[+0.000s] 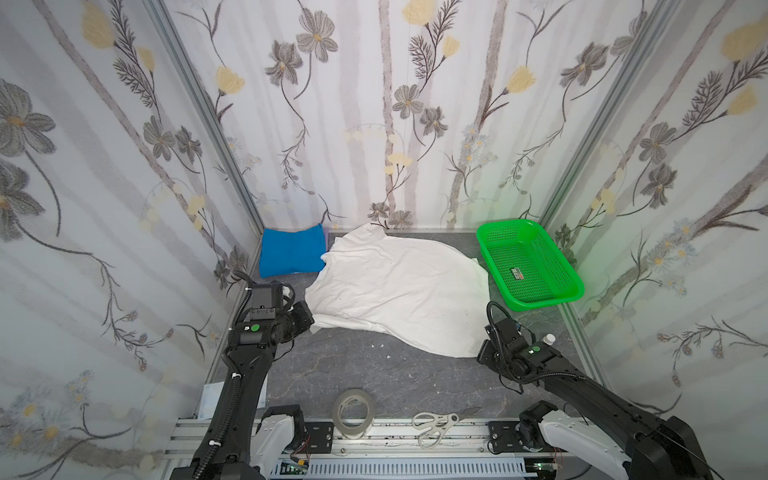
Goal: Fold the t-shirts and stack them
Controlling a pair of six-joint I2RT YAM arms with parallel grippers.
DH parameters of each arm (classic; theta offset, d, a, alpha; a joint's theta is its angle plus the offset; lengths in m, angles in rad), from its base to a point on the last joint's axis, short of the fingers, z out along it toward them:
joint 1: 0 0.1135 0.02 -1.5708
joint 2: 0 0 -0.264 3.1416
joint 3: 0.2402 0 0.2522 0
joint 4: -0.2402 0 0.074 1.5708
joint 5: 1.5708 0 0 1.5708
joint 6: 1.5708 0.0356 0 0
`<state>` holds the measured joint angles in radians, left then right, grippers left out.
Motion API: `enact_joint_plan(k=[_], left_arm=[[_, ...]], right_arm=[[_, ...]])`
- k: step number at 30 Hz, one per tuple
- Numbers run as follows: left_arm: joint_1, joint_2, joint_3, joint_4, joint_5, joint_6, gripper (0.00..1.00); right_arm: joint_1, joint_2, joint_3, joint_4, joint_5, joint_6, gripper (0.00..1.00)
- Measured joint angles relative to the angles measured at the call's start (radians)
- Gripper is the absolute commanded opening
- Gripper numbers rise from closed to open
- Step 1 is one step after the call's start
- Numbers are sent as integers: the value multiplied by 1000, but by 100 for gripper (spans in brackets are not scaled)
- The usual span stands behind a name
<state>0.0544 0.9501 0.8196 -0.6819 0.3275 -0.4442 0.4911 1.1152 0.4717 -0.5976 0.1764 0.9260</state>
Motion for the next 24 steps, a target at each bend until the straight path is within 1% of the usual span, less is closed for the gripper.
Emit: enact_joint_plan(k=[2, 9, 13, 19, 21, 24], left_arm=[[5, 1, 0, 4, 8, 0, 0], [13, 6, 0, 25, 32, 0, 0], [13, 9, 0, 28, 40, 0, 0], [13, 9, 0, 28, 42, 0, 0], [13, 6, 0, 28, 42, 0, 0], [13, 4, 0, 27, 42, 2, 0]], right_arm=[[-17, -21, -3, -11, -3, 5, 65], [-109, -58, -87, 8, -49, 31, 54], [-134, 3, -85, 56, -70, 30, 49], [-140, 89, -60, 128, -88, 26, 29], [-141, 102, -55, 134, -98, 26, 27], [-136, 101, -53, 131, -115, 27, 27]])
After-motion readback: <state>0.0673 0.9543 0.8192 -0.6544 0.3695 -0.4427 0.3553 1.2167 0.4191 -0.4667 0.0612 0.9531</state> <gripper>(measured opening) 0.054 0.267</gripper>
